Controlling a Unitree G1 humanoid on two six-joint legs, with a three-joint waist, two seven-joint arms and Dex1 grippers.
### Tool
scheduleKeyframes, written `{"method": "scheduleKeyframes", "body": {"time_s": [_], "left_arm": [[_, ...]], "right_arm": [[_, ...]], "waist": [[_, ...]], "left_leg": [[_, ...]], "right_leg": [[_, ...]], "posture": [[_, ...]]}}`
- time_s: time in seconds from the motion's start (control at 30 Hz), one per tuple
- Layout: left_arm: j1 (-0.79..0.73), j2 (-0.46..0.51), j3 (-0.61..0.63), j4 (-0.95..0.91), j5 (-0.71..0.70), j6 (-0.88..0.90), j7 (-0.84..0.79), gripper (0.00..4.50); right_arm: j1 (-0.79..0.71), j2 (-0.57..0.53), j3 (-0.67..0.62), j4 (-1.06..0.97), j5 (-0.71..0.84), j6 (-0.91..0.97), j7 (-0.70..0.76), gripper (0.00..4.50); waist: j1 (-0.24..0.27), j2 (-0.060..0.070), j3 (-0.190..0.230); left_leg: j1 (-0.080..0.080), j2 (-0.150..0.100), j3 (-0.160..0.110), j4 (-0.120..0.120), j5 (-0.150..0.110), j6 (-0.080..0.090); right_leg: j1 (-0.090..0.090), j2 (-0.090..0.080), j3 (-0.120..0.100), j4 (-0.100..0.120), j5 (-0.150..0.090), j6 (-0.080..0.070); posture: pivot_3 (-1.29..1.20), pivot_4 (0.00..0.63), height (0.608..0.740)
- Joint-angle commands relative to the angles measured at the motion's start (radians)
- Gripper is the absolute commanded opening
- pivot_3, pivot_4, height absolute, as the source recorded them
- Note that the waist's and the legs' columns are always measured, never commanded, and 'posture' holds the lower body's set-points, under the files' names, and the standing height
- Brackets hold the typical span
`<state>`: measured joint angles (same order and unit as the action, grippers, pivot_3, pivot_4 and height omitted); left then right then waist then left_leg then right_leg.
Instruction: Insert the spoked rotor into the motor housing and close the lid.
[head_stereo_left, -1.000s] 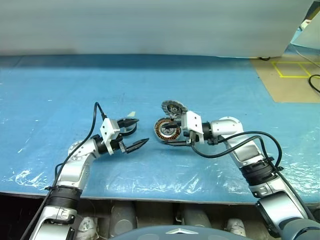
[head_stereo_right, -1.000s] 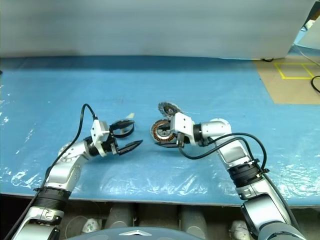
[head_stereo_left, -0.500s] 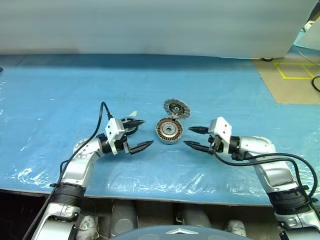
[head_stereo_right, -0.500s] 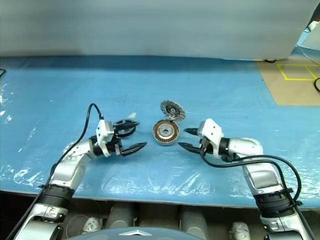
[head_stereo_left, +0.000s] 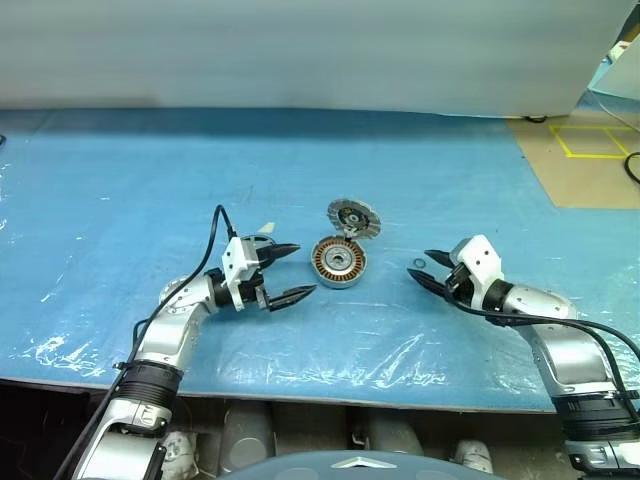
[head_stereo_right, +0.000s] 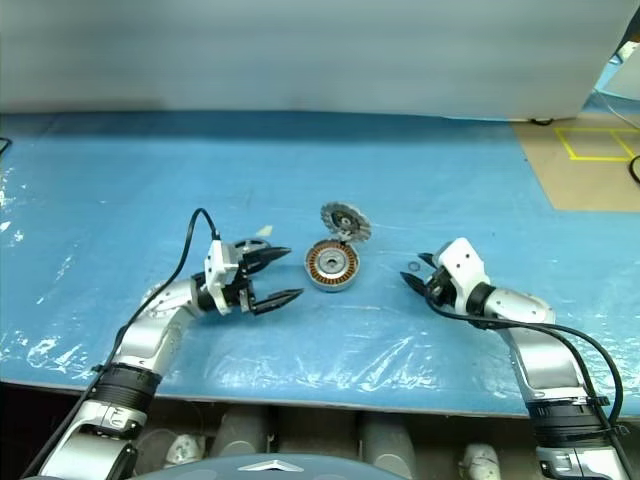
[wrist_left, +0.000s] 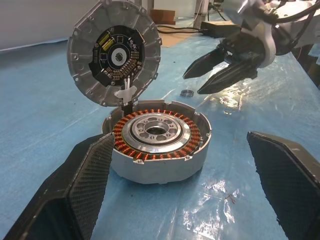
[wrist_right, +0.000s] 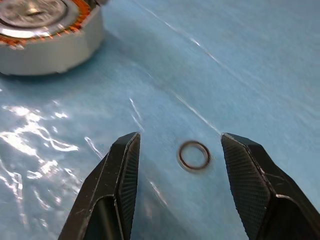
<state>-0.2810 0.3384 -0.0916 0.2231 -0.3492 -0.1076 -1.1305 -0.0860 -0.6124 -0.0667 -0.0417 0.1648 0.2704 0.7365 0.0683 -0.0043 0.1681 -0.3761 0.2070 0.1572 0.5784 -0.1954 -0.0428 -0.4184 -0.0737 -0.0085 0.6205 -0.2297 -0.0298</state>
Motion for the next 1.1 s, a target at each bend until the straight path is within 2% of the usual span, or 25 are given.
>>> {"method": "scheduleKeyframes", "body": {"time_s": [0.03,0.4,0.67,1.1], "left_arm": [[-0.016,0.0,0.001,-0.005,-0.004,-0.017,-0.012,4.5],[-0.001,0.001,-0.001,-0.014,0.0,-0.02,-0.006,4.5],[0.004,0.007,0.003,-0.018,0.003,-0.02,0.0,4.5],[-0.005,0.016,0.002,-0.012,0.003,-0.018,-0.007,4.5]], "right_arm": [[-0.02,0.0,-0.02,0.02,-0.013,-0.033,-0.031,2.67],[-0.047,0.029,0.011,0.097,0.01,0.013,-0.016,2.67],[-0.058,0.014,0.044,0.141,-0.047,-0.038,-0.013,2.67],[-0.001,-0.002,0.062,0.112,-0.036,-0.045,0.032,2.67]], "waist": [[0.0,0.0,0.0],[-0.001,0.0,0.0],[-0.001,0.0,0.0],[0.0,0.0,0.0]], "left_leg": [[0.0,0.0,0.0,0.0,0.0,0.0],[0.0,0.0,0.0,0.0,0.0,0.0],[0.001,0.0,0.0,0.0,0.0,0.0],[0.01,0.0,0.0,-0.004,0.0,0.0]], "right_leg": [[0.0,0.0,0.0,0.0,0.0,0.0],[0.0,0.0,0.0,0.0,0.0,0.0],[0.001,0.0,0.0,0.0,0.0,0.0],[0.012,0.0,-0.001,-0.007,0.0,0.0]], "posture": [[0.0,0.15,0.74],[0.0,0.15,0.74],[0.0,0.15,0.74],[0.0,0.15,0.74]]}}
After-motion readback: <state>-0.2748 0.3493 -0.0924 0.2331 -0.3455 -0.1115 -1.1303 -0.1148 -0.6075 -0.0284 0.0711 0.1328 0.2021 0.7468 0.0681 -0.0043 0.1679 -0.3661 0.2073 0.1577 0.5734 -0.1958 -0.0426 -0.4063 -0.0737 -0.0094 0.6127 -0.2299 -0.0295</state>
